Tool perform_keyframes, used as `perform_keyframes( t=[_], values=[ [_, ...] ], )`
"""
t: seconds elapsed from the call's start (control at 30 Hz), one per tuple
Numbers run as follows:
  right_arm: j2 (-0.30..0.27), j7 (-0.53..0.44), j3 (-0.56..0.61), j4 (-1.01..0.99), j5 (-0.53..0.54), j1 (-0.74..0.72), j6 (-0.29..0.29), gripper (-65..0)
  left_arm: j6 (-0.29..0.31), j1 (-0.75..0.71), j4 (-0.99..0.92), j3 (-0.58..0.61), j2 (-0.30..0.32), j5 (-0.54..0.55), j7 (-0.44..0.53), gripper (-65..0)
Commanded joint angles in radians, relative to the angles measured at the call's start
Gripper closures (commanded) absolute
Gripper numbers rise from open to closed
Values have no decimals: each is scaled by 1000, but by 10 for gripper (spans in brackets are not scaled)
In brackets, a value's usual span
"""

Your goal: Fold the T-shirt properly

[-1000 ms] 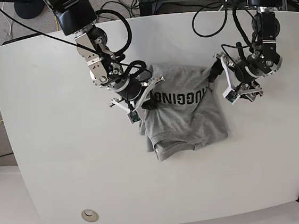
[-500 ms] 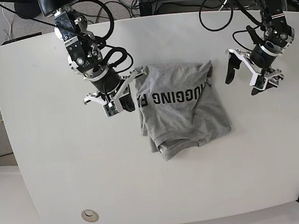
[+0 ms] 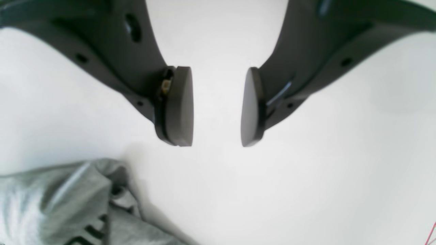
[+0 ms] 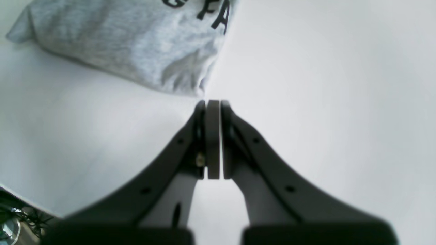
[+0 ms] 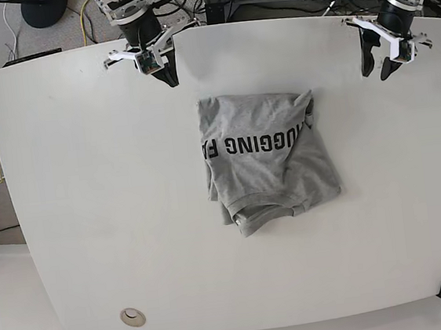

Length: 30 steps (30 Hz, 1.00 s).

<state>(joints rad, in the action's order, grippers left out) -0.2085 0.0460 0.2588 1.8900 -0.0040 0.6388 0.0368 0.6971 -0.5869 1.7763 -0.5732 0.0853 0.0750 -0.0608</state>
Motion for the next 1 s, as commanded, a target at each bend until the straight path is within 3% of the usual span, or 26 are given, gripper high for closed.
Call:
perform_keyframes(
  t=[0.0,0.3,0.47,0.67,0.97],
  values=[
    [-4,-36,-2,21,-6,56,1,0,1,-52,43,-35,-19,18,25,-205],
    [-7,-153,-141,-30,5,201,-2,0,1,-160,64,-127,-169,18,25,-205],
    [-19,-162,-174,-31,5,260,-50,0,1,-193,60,-124,-213,18,25,-201],
    [-19,-162,-186,-34,5,326,-50,0,1,-275,32,-61,-226,16,25,-200],
    [-19,-162,-276,-36,5,477,-54,0,1,-374,-76,-60,-242,16,25,-200]
  ],
)
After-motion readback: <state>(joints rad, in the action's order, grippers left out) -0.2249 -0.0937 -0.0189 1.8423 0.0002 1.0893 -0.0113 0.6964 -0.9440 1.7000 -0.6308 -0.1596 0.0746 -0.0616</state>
